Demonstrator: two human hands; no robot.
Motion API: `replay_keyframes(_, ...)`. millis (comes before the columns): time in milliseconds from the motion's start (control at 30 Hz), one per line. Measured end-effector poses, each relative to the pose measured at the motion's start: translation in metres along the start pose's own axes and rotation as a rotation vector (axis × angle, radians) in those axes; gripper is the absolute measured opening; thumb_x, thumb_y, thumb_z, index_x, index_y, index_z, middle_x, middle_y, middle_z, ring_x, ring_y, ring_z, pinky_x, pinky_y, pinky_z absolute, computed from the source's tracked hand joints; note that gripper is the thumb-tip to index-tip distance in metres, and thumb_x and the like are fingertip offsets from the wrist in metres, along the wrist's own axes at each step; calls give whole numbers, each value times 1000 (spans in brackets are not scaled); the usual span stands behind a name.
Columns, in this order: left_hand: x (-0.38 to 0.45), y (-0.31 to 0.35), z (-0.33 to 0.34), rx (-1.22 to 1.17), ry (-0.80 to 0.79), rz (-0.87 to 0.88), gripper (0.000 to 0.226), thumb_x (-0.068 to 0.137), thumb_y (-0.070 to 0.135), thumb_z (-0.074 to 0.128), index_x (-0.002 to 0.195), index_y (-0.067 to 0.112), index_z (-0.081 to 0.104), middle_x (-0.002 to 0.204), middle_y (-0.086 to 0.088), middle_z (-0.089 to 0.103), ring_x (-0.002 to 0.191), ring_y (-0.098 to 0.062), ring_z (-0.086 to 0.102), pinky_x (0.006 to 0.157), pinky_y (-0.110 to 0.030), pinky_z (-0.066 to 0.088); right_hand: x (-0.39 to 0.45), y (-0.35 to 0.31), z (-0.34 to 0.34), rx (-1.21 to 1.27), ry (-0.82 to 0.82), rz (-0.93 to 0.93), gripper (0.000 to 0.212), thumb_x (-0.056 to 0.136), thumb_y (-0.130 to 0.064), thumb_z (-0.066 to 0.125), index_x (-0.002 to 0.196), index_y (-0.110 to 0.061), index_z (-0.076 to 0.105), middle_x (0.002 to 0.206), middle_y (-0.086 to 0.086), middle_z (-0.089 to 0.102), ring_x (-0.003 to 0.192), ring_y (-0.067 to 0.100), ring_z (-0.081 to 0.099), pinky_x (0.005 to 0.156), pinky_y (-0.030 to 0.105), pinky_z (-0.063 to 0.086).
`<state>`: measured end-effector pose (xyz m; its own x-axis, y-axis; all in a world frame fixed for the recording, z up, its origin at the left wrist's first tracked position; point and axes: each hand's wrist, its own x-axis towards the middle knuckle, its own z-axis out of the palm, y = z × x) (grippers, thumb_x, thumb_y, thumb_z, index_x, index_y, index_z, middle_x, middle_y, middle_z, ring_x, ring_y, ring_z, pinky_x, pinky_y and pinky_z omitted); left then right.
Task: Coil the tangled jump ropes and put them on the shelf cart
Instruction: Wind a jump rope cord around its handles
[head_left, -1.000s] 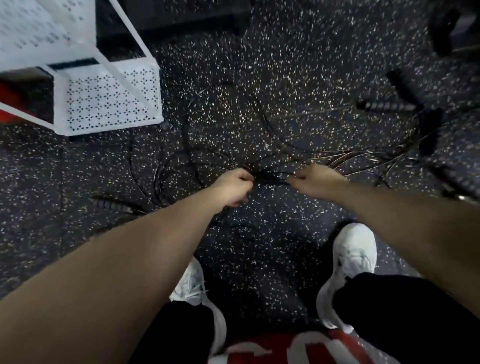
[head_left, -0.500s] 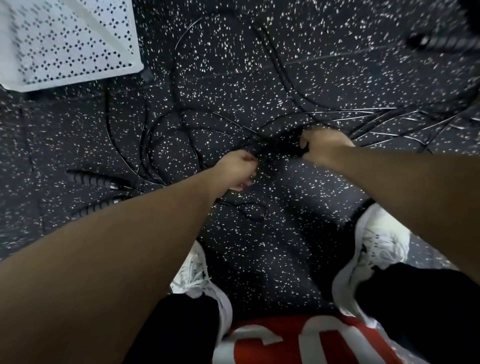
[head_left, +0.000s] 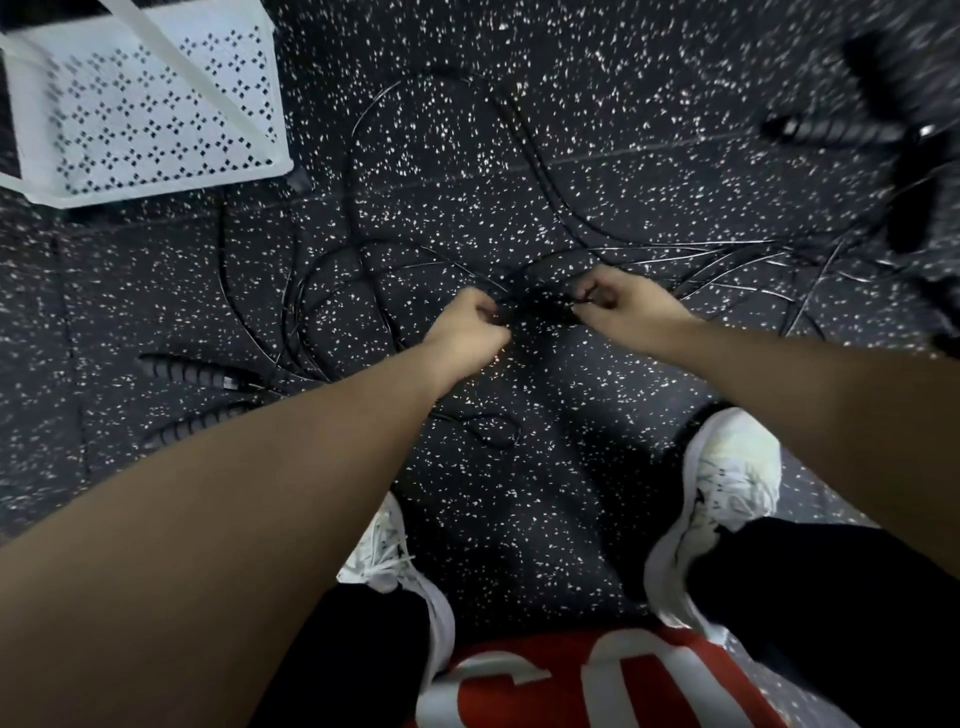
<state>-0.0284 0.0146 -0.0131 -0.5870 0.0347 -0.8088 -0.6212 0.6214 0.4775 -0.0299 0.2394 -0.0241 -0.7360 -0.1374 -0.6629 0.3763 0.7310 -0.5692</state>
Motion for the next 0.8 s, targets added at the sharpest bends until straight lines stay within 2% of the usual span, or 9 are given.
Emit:
replay_keyframes(67,-3,3,-1,70,144,87,28,93,17,64,117,25,52,123,4,49,87,-11,59,71,-28,51,-11,-7,-2,27,-75,3,8,98,-37,64,105,-35,60,89,-5,65,61,14,53,54,24,45)
replay_keyframes(133,-3,3,-1,126,206,133,21,92,18,64,110,23,52,121,5,43,80,-9,54,60,-22,40,-17,-11,1,-15,-172,26,10,96,-45,64,103,-37,62,90,-3,68,58,13,56,53,26,50)
replay_keyframes(233,0,2,1,185,223,161,20,93,20,64,109,22,53,122,5,39,83,-14,56,58,-22,37,-20,-8,10,17,-235,149,38,103,-56,45,110,-26,66,87,6,71,49,8,64,46,22,52)
replay_keyframes(300,1,1,5,216,185,180,23,94,21,64,113,24,53,124,7,38,77,-14,57,57,-25,38,-15,4,19,86,-159,240,40,108,-46,38,121,-18,64,94,10,70,49,9,68,43,23,52)
replay_keyframes(400,7,-3,10,236,93,175,29,96,22,63,123,24,54,133,8,33,67,-13,56,57,-26,41,-1,21,27,-30,-8,258,27,107,-24,44,133,-23,50,108,8,66,54,20,72,51,34,59)
replay_keyframes(500,13,-7,14,214,57,129,29,97,23,63,125,25,55,138,7,32,63,-13,56,54,-24,42,14,26,32,-152,64,228,29,102,-25,53,130,-25,47,97,5,66,49,20,70,50,28,52)
replay_keyframes(600,17,-10,16,220,41,115,24,98,22,62,120,25,55,141,6,31,62,-12,55,55,-24,43,29,24,37,-278,49,195,27,100,-31,58,126,-24,54,83,-1,63,58,20,66,58,28,51)
replay_keyframes(667,19,-11,17,216,36,119,24,98,22,61,121,24,55,143,4,31,62,-12,55,57,-26,45,37,25,37,-337,25,194,23,100,-30,58,122,-23,59,84,-1,63,68,21,62,63,29,49)
replay_keyframes(800,20,-12,18,203,19,113,23,99,24,60,123,23,57,138,4,34,66,-14,57,58,-28,47,45,25,36,-608,29,120,28,103,-31,51,126,-22,62,122,7,62,108,29,58,77,35,47)
